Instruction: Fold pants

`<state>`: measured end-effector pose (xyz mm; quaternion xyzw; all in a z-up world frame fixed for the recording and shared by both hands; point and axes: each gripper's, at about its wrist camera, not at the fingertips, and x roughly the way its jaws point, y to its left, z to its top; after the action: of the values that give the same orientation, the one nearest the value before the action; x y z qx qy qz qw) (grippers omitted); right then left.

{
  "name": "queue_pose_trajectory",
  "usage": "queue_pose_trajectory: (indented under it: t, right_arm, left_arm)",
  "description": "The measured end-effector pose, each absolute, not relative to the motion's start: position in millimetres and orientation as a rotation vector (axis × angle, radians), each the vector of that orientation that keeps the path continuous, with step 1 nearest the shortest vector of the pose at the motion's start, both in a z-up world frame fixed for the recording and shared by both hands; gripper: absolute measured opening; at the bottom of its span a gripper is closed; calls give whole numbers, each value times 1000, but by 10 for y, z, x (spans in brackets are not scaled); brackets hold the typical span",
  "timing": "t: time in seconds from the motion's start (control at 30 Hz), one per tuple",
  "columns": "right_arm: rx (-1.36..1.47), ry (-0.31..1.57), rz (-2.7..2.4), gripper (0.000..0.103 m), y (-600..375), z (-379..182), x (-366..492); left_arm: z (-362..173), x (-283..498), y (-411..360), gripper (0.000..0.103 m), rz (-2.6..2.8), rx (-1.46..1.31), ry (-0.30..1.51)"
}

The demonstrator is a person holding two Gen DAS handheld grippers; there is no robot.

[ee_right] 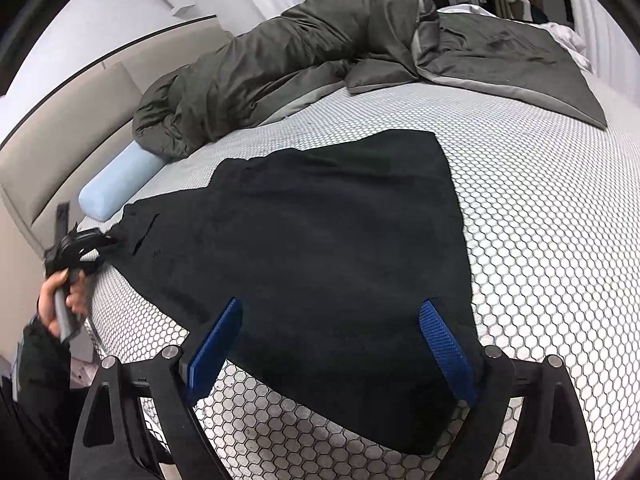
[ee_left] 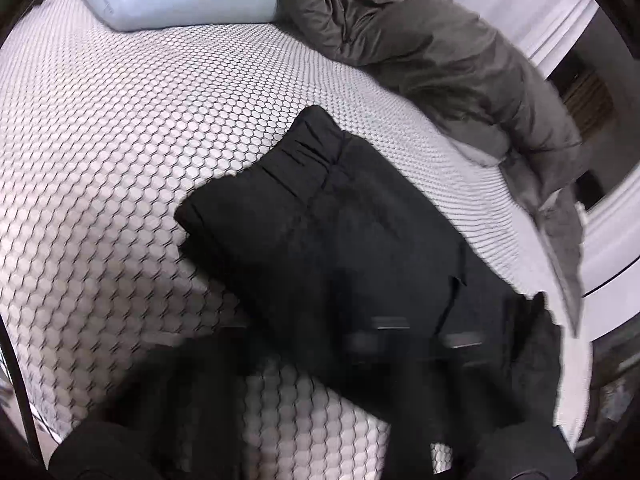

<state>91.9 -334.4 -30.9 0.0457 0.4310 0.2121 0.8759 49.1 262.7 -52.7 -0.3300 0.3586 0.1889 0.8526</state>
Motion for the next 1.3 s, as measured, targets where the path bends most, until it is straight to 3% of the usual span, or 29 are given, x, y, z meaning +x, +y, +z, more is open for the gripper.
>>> queue_pose_trajectory:
  t: [0.07,0.2,0.43,0.53,0.63,0.73,0.77,0.83,0.9,0.97,1.13,1.3]
  right_arm:
    - [86,899,440,92,-3342,-328,928]
    - [135,893,428,92,-3459,-306,957]
    - [219,871,375,92,-3827,-244,988]
    - [262,862,327,92,-4048,-221,1005]
    - [310,856,265,92,-4286,-224,1033]
    - [343,875,224,92,-4485,-270,1065]
    - [348,877,216,92,-4532,-269,1062]
    - [350,874,224,92,-4570,-242,1047]
    - [338,868,240,92,-4547,-197,1017]
    - [325,859,269,92,-4478,-155,984]
    - [315,848,379,92,-4200,-92,898]
    - [413,908,562,92,-3926,-192,991]
  left_arm:
    - [-360,508,2487,3,445,-617,712]
    - [307,571,1823,2,412,-414,580]
    - [1133,827,-56,2,-16,-187,483]
    - [1024,1003,-838,3,-239,-163,545]
    - [579,1231,-1557,12,-442,-106,711]
    - [184,1209,-1781,12,-447,19,790]
    - [145,1165,-1731,14,-452,14,787]
    - [138,1035,-1494,30,-450,-18,796]
    - [206,889,-1172,74,-392,-73,773]
    - [313,705,-850,89,-377,-151,689]
    - [386,643,-354,95,-324,-167,579]
    - [85,884,-18,95,-136,-127,626]
